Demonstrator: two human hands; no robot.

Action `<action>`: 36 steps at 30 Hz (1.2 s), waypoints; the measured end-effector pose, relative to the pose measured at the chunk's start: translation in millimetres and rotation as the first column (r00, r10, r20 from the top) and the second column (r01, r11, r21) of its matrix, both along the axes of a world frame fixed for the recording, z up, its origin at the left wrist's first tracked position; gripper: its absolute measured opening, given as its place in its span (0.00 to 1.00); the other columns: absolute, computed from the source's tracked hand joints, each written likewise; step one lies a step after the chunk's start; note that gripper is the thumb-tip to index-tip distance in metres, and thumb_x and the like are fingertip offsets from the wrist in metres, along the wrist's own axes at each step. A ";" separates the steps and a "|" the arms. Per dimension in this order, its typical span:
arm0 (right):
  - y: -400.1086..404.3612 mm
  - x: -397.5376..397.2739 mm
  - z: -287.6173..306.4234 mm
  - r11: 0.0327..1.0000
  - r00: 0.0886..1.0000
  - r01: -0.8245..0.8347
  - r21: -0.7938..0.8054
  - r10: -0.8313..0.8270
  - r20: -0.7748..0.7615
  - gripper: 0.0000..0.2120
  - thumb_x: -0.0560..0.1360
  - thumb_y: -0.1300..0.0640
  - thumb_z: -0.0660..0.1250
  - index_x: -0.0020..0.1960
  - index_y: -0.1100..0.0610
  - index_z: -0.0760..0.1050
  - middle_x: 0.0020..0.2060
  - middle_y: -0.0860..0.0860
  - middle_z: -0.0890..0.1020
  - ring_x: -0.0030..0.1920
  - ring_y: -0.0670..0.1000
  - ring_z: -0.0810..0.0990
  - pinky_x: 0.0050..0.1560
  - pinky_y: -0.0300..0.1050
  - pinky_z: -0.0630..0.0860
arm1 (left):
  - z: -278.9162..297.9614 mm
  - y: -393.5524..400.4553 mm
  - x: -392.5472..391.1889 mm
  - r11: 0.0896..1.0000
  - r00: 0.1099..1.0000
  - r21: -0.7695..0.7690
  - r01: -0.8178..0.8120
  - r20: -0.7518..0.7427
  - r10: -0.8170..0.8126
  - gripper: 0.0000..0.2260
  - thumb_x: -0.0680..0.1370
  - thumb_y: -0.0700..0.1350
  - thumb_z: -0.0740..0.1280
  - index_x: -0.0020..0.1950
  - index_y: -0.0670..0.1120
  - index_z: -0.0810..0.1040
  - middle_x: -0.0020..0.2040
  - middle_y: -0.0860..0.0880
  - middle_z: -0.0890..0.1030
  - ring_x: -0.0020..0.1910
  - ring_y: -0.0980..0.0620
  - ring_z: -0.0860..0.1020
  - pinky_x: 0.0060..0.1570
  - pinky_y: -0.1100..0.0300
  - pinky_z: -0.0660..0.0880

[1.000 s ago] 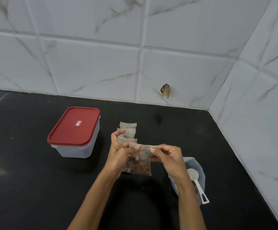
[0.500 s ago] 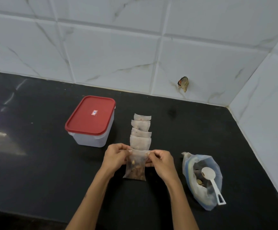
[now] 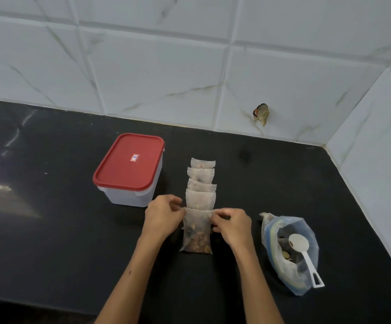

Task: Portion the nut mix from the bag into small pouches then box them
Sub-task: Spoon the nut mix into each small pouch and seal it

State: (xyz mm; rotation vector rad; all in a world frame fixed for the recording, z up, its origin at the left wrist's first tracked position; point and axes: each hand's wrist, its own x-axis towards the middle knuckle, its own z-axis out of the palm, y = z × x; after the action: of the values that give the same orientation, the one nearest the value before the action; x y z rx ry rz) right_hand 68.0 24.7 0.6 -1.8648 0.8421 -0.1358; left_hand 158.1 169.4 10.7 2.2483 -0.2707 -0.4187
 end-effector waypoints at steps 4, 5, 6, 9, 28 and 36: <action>-5.5 -9.8 22.0 1.000 1.000 -0.023 -0.015 0.023 0.001 0.16 0.73 0.56 0.72 0.60 0.55 0.78 0.53 0.49 0.82 0.39 0.43 0.82 0.47 0.44 0.82 | 23.4 -13.1 -8.4 0.994 0.980 -0.112 -0.001 0.198 0.024 0.10 0.76 0.42 0.69 0.57 0.46 0.80 0.48 0.53 0.82 0.44 0.60 0.78 0.47 0.66 0.75; -9.6 -15.2 32.5 0.999 0.999 -0.025 -0.044 0.026 0.020 0.17 0.73 0.55 0.72 0.61 0.53 0.78 0.53 0.47 0.81 0.39 0.43 0.82 0.49 0.45 0.81 | 28.5 -19.9 -12.3 0.983 0.977 -0.182 0.007 0.212 0.033 0.09 0.76 0.42 0.68 0.56 0.46 0.81 0.47 0.53 0.82 0.44 0.60 0.79 0.46 0.66 0.76; -14.2 -21.5 44.3 0.997 0.999 -0.005 -0.075 0.009 0.054 0.17 0.72 0.53 0.72 0.60 0.51 0.78 0.52 0.45 0.81 0.38 0.43 0.83 0.50 0.45 0.81 | 33.9 -27.6 -17.0 0.963 0.979 -0.270 0.017 0.199 0.038 0.07 0.76 0.42 0.68 0.54 0.46 0.81 0.45 0.54 0.82 0.44 0.60 0.80 0.46 0.66 0.76; -34.1 -48.4 78.1 0.970 0.949 0.221 -0.100 -0.190 0.250 0.11 0.71 0.54 0.72 0.53 0.49 0.82 0.42 0.45 0.84 0.38 0.45 0.84 0.49 0.44 0.80 | 47.7 -58.3 -41.9 0.817 0.997 -0.576 0.012 -0.054 -0.052 0.05 0.78 0.40 0.67 0.51 0.44 0.81 0.44 0.47 0.83 0.44 0.53 0.81 0.45 0.61 0.79; -80.4 -143.2 33.9 0.903 0.835 0.312 -0.297 -0.409 -0.368 0.03 0.73 0.53 0.70 0.46 0.52 0.79 0.41 0.48 0.79 0.41 0.47 0.76 0.36 0.39 0.68 | 30.4 -142.0 -144.1 0.812 0.828 -0.570 0.124 -0.392 -0.401 0.13 0.82 0.50 0.59 0.45 0.47 0.81 0.48 0.46 0.84 0.49 0.51 0.82 0.52 0.58 0.79; -85.1 -156.9 40.3 0.923 0.910 0.324 -0.207 -0.364 -0.198 0.03 0.74 0.54 0.70 0.42 0.51 0.76 0.39 0.46 0.80 0.42 0.45 0.78 0.46 0.42 0.75 | 13.7 -140.8 -123.2 0.694 0.527 0.268 0.668 0.488 -0.696 0.14 0.77 0.49 0.63 0.61 0.54 0.77 0.77 0.47 0.60 0.77 0.44 0.50 0.71 0.46 0.51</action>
State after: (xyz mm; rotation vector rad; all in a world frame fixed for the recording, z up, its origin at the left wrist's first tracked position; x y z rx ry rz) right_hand -88.8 -60.5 40.8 -1.8966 1.3617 -0.2174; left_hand 34.9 28.7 24.4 2.1762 -1.5232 -0.1310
